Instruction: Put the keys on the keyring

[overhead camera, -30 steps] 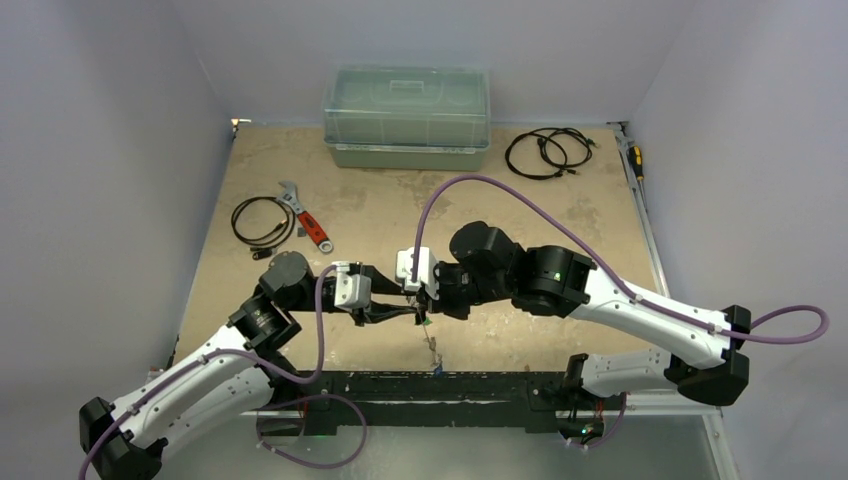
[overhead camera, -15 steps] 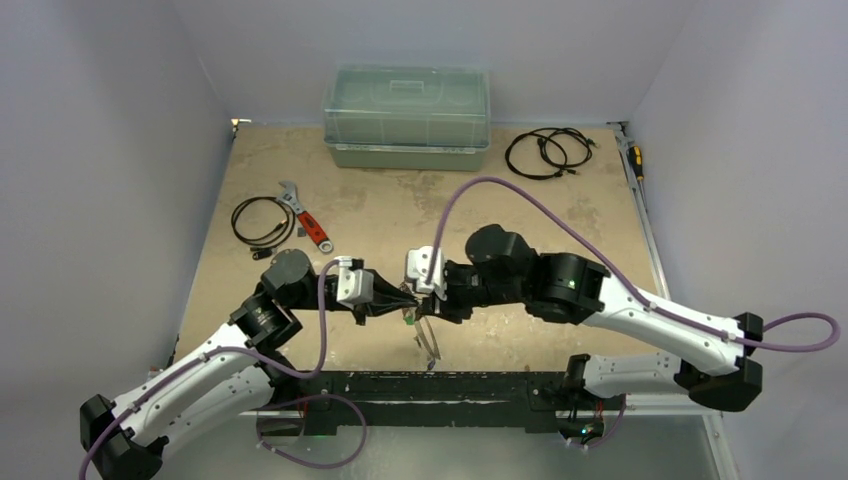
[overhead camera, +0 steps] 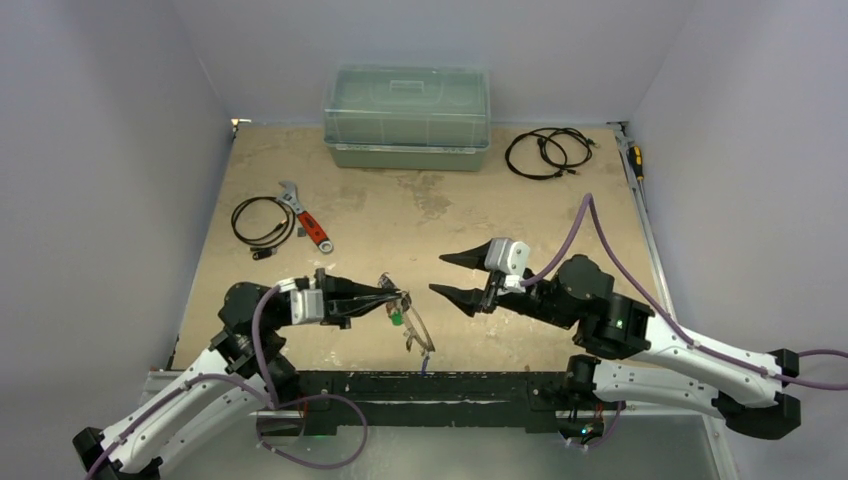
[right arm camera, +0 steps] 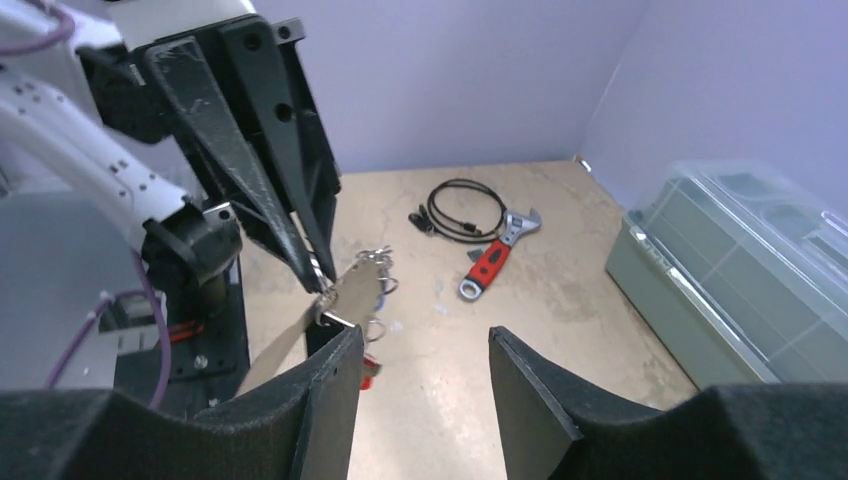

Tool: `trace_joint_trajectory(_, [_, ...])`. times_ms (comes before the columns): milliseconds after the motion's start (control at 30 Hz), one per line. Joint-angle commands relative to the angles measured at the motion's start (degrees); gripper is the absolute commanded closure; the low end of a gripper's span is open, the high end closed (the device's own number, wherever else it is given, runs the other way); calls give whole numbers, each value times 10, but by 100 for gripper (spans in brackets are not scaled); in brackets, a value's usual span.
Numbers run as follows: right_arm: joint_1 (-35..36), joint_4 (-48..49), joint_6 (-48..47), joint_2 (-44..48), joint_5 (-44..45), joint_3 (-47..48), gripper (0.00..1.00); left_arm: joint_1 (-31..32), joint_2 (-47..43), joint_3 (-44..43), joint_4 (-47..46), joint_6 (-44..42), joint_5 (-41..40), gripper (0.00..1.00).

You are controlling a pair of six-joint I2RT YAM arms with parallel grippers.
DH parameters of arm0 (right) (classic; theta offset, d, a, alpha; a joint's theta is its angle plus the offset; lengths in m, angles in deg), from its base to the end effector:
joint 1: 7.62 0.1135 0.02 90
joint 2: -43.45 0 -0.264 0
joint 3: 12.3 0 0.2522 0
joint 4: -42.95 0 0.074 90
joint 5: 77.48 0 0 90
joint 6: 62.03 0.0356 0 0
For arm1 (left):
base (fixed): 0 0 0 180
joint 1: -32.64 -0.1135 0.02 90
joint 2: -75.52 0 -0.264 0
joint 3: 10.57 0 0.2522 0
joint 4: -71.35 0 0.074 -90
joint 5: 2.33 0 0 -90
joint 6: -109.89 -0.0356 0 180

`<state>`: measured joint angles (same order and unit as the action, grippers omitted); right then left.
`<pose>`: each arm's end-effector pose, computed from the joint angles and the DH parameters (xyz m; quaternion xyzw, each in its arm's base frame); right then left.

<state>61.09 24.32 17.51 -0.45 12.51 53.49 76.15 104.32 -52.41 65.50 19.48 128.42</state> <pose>0.0629 0.1614 0.3968 -0.4376 0.5292 0.3539 0.6350 0.0782 -0.1063 0.3303 0.4665 0.3996 -0.4684 0.6350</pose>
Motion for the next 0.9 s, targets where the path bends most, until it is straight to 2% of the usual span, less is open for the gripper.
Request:
trace_joint_trajectory(0, [0, 112, 37, 1, 7, -34, 47, -4, -40, 37, -157, 64, -35, 100])
trace_joint_trajectory(233, [0, 148, 48, -31, -113, -40, 50, -4, -78, 69, -225, 110, -63, 100])
trace_joint_trajectory(400, [0, 161, 51, -53, -175, -35, 51, -4, -83, 74, -239, 118, -60, 100])
trace_joint_trajectory(700, [-1, 210, 56, -52, -149, -52, 53, -4, -73, 76, -249, 129, -47, 100])
trace_joint_trajectory(867, [-1, 209, 47, -72, -169, -34, 59, -4, -62, 73, -250, 132, -39, 100])
